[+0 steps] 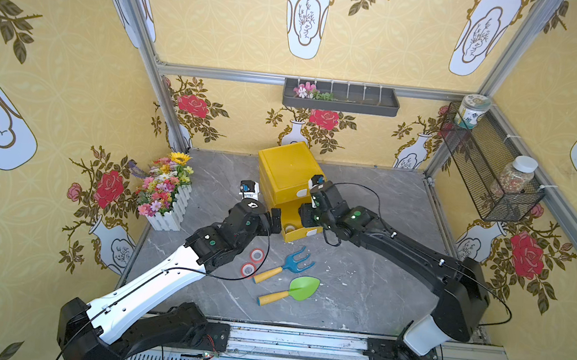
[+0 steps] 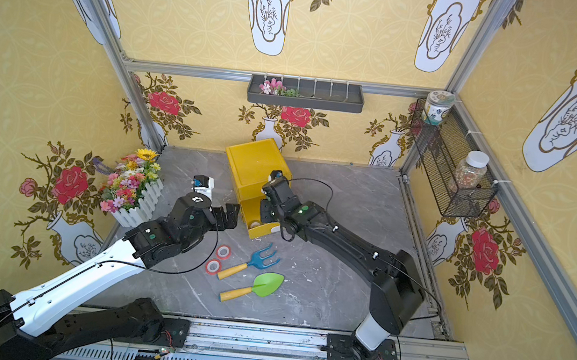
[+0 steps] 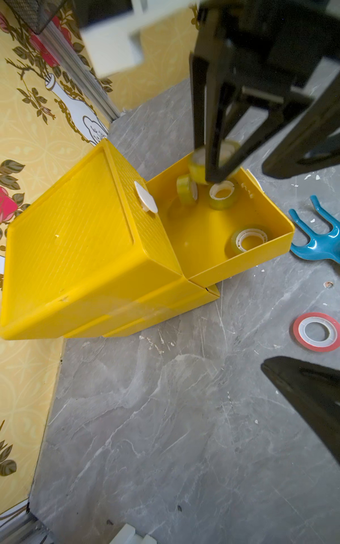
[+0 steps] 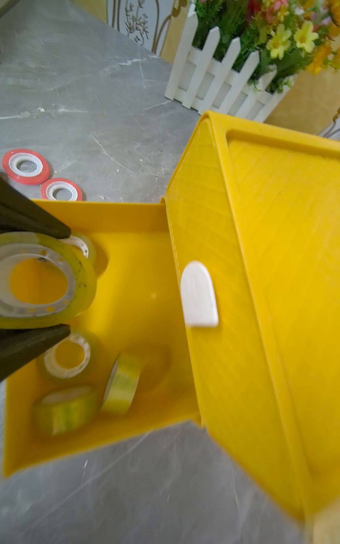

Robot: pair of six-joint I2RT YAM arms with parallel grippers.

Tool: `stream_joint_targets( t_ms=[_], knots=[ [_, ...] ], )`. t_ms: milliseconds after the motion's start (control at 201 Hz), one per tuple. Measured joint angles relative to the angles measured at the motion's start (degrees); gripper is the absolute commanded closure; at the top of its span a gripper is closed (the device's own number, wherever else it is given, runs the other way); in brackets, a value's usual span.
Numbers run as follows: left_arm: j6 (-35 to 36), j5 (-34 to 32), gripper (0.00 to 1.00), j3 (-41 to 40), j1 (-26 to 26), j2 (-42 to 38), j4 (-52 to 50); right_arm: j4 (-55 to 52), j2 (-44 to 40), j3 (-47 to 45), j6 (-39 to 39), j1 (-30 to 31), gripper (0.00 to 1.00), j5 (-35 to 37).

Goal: Place the transparent tape into the drawer according to color
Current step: Place the tape in the drawer.

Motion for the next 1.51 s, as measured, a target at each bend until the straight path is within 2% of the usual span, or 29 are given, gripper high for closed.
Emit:
stream_joint_targets(
  t_ms=[199, 254, 418, 647, 951, 1230, 1295, 1404, 1509],
  knots=[
    [-0.2, -1.6, 0.0, -0.4, 0.0, -1.2, 0.0, -0.1, 8.0, 3.7, -0.9, 0.3, 0.5, -1.0],
    [-0.2, -1.8, 0.0, -0.4, 0.0, -1.2, 0.0, 0.0, 9.0, 4.1, -0.9, 0.3, 0.46, -1.2],
    [-0.2, -1.9, 0.0, -0.4, 0.0, -0.9, 0.0, -0.1, 9.9, 4.5, -0.8, 0.2, 0.35, -2.0],
    [-0.2, -1.9, 0.0, -0.4, 0.0, -0.6, 0.0, 0.0, 9.6, 4.7, -0.8, -0.1, 0.26, -1.9],
    [-0.1, -1.6, 0.0, 0.5, 0.7, -0.2, -0.1, 0.7, 1.3, 0.8, 0.2, -0.4, 0.24, -1.5],
    [-0.5, 6.5, 0.0, 9.8, 8.0, 4.7, -0.2, 1.7, -7.7, -6.5, 1.4, -0.4, 0.27, -1.0],
    [-0.5, 8.2, 0.04, 12.6, 8.3, 7.1, -0.2, 1.8, -9.2, -8.1, 1.9, -0.4, 0.28, -0.9],
    [0.1, 10.0, 0.16, 16.2, 9.4, 11.2, 0.0, 1.8, -11.3, -10.4, 2.4, -0.4, 0.29, -0.7],
    [0.3, 11.6, 0.2, 18.0, 11.9, 15.5, 0.2, 1.8, -13.0, -12.1, 3.3, -0.4, 0.29, -0.6]
  ],
)
